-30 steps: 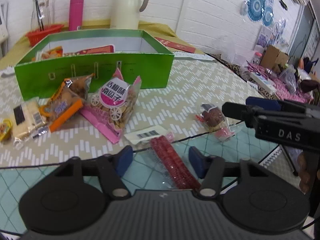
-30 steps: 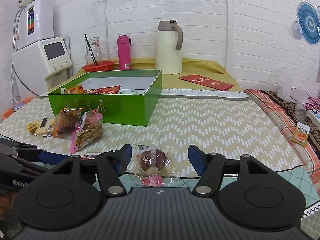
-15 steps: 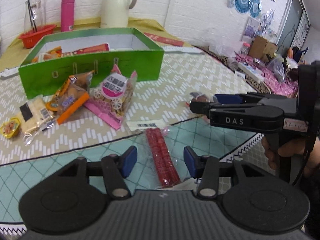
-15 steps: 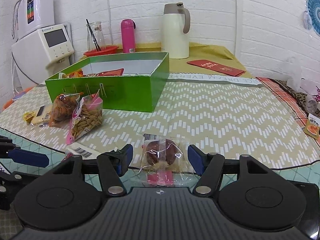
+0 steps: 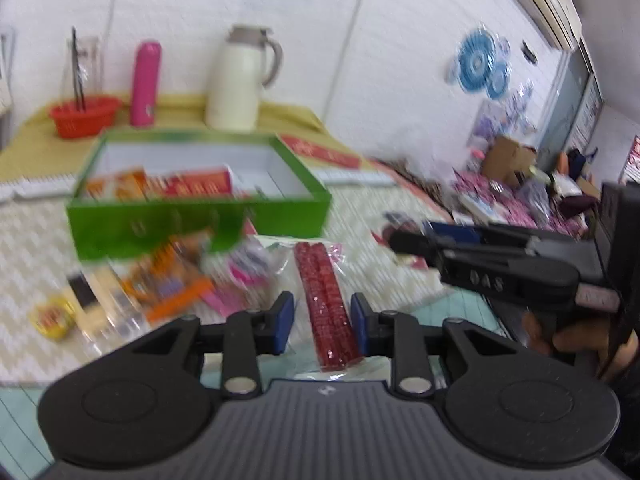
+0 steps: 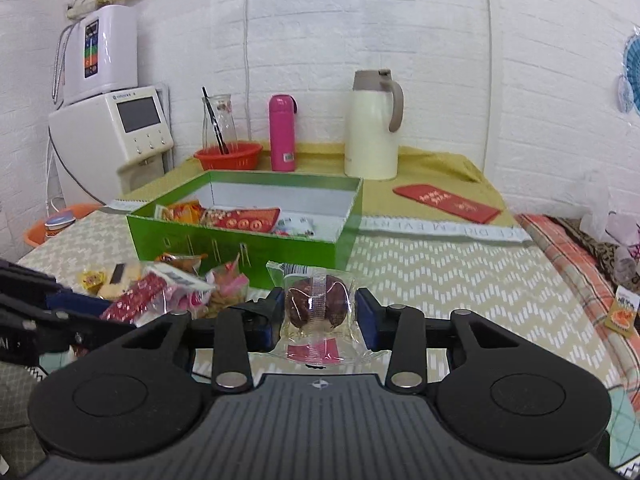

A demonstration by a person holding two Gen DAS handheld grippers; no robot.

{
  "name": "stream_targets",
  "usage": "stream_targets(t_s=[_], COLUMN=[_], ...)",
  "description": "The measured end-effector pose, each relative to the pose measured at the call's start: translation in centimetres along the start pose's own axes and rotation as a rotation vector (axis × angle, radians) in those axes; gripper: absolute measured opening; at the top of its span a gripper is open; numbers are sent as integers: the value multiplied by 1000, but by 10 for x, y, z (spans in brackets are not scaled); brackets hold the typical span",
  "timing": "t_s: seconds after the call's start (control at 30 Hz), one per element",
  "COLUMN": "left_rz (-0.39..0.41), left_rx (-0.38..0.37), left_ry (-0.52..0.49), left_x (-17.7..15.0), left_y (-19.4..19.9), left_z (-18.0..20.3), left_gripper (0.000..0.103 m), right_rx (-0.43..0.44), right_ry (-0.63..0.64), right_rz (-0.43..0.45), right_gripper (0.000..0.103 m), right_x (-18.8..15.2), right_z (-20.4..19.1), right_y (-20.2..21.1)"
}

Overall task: Organize snacks
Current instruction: 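Carry both held snacks into the green box and open both grippers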

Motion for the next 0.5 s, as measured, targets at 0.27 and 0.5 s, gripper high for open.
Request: stream_targets(t_s=[0.27, 0.5], left_rz=[119, 124], left_rx=[73, 117], left_ry=[22, 35], left_x=[80, 120], left_y=[-1, -35], left_z=[-42, -81], left_gripper=[28, 28], right_rx=[17, -4], right_ry=[41, 22], right_rz=[79, 59], right_gripper=[67, 67], right_x=[48, 64], right_z=[-21, -26], right_y=[-32, -80])
Point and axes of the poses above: each gripper's, at about its wrist camera, not at the fingertips, and y roughly against the way its jaws point, z to its right, x to its top, the point moved 10 cm from there along -y, roughly the way its jaws point, and after that the axes turned 11 degrees about -x, right-handed, at the moved point
